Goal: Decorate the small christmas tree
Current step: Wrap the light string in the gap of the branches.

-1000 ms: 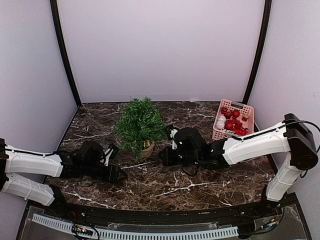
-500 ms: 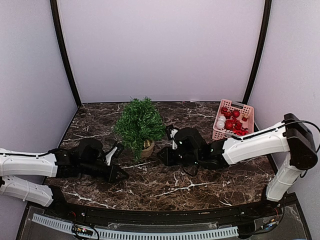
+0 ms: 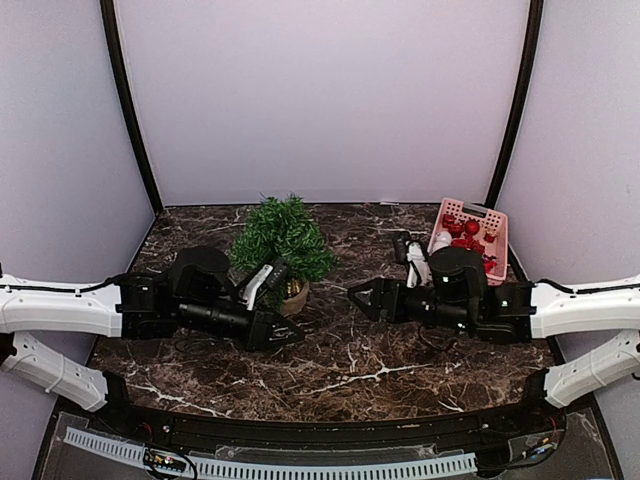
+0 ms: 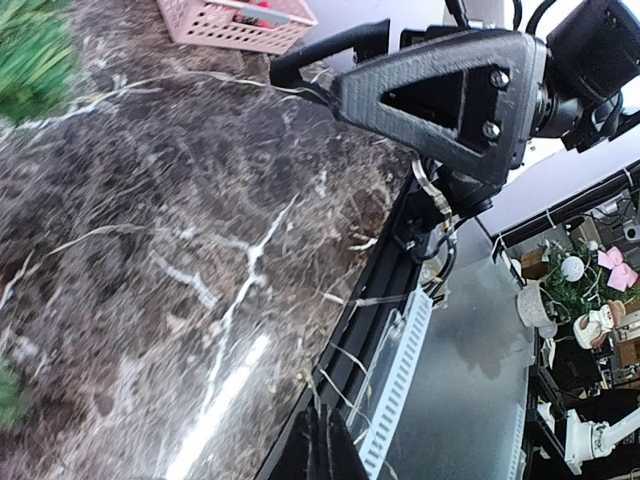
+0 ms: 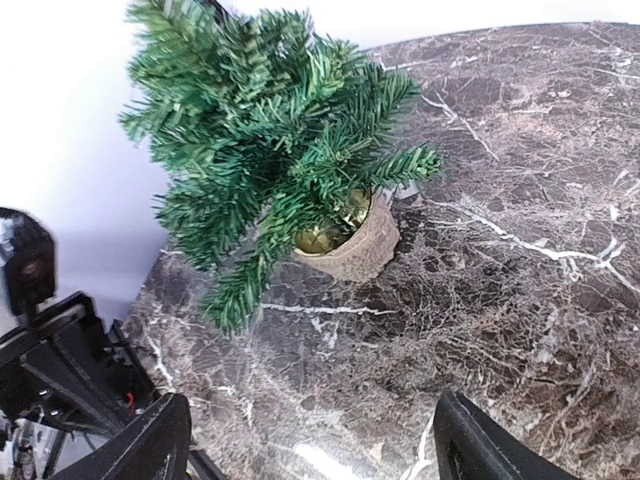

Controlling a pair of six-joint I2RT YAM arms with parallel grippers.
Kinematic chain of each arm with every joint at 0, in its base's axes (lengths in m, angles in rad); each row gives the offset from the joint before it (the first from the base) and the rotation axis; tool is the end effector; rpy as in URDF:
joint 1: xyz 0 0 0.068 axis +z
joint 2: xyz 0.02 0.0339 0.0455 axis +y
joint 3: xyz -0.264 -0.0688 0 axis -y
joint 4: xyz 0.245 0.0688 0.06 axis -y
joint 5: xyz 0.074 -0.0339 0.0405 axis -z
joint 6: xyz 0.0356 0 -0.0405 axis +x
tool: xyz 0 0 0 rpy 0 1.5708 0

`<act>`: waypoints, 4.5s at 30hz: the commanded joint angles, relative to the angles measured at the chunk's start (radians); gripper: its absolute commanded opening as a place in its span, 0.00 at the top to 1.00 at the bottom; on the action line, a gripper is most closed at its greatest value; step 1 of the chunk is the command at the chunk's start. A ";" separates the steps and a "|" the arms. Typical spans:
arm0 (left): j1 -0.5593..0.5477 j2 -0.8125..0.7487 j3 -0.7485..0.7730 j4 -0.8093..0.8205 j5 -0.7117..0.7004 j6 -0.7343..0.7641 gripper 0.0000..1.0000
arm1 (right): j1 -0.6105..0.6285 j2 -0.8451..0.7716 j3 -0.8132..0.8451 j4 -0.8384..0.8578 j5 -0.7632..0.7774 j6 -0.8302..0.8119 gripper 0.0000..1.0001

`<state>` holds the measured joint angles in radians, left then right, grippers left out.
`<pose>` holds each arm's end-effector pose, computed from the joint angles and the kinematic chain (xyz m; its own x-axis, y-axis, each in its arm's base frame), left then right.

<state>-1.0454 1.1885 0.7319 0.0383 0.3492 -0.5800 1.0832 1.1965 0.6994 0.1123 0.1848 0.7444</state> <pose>0.1229 -0.2363 0.2606 -0.7018 0.1839 -0.6882 0.6995 0.3606 -0.6170 0.1316 0.2341 0.2542 -0.6637 0.1701 -0.7284 -0.4609 0.6741 0.5773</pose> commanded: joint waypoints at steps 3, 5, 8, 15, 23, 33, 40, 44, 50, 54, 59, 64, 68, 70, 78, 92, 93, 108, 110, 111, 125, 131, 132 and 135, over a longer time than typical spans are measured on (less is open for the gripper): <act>-0.038 0.122 0.071 0.185 -0.075 -0.099 1.00 | -0.004 -0.197 -0.157 0.128 -0.041 0.063 0.14; -0.044 0.171 0.075 0.252 -0.090 -0.139 1.00 | 0.002 -0.245 -0.204 0.164 -0.048 0.071 0.14; -0.050 0.207 0.083 0.341 -0.119 -0.188 1.00 | 0.011 -0.300 -0.271 0.193 -0.047 0.085 0.14; -0.051 0.258 0.102 0.416 -0.181 -0.229 1.00 | 0.047 -0.326 -0.384 0.309 -0.063 0.125 0.13; -0.053 0.298 0.128 0.464 -0.175 -0.241 1.00 | 0.086 -0.150 -0.392 0.496 -0.043 0.179 0.13; -0.053 0.285 0.102 0.484 -0.177 -0.220 1.00 | 0.080 -0.083 -0.397 0.665 0.031 0.277 0.07; -0.054 0.276 0.094 0.502 -0.141 -0.197 1.00 | 0.062 -0.001 -0.305 0.576 0.055 0.289 0.27; -0.054 0.256 0.077 0.496 -0.149 -0.186 1.00 | 0.051 0.036 -0.300 0.645 0.041 0.302 0.54; -0.054 0.210 0.085 0.331 -0.224 -0.131 0.94 | 0.037 0.039 -0.277 0.629 0.054 0.319 1.00; -0.054 0.155 0.096 0.165 -0.297 -0.081 0.70 | 0.035 0.019 -0.254 0.551 0.103 0.295 1.00; -0.053 0.039 0.037 0.023 -0.352 -0.080 0.45 | 0.034 -0.005 -0.180 0.390 0.164 0.243 1.00; -0.053 -0.052 0.009 -0.164 -0.421 -0.117 0.38 | 0.035 -0.037 -0.135 0.283 0.227 0.197 1.00; -0.029 -0.097 -0.015 -0.268 -0.490 -0.164 0.36 | 0.035 -0.045 -0.100 0.206 0.271 0.166 1.00; 0.001 -0.093 -0.031 -0.279 -0.482 -0.185 0.36 | 0.035 -0.042 -0.082 0.181 0.285 0.155 1.00; 0.081 -0.020 -0.066 -0.187 -0.457 -0.203 0.32 | 0.035 -0.010 -0.038 0.142 0.329 0.130 1.00; 0.103 0.080 -0.063 0.022 -0.430 -0.168 0.57 | 0.031 0.076 0.048 0.043 0.401 0.118 1.00; 0.103 0.086 -0.062 0.020 -0.434 -0.170 0.60 | 0.031 0.077 0.048 0.041 0.404 0.118 1.00; 0.128 0.026 -0.113 -0.027 -0.481 -0.169 1.00 | 0.005 0.141 0.051 -0.024 0.467 0.123 1.00; 0.138 0.013 -0.121 -0.032 -0.480 -0.156 1.00 | -0.002 0.133 0.051 -0.034 0.475 0.115 1.00; 0.145 0.005 -0.123 -0.032 -0.479 -0.147 1.00 | -0.007 0.129 0.051 -0.039 0.479 0.110 1.00; 0.200 -0.071 -0.148 -0.113 -0.467 0.066 1.00 | -0.018 0.062 0.121 -0.087 0.488 0.031 1.00; 0.211 -0.076 -0.158 -0.116 -0.458 0.100 1.00 | -0.019 0.057 0.188 -0.101 0.495 -0.026 1.00; 0.213 -0.075 -0.158 -0.118 -0.459 0.103 1.00 | -0.022 0.065 0.201 -0.104 0.497 -0.034 1.00; 0.214 -0.076 -0.162 -0.116 -0.462 0.107 1.00 | -0.038 0.102 0.239 -0.108 0.490 -0.041 1.00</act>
<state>-0.8394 1.1347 0.5873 -0.0624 -0.1116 -0.5072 1.0695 1.2659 0.8761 0.0029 0.6559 0.7418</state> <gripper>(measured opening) 0.023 0.007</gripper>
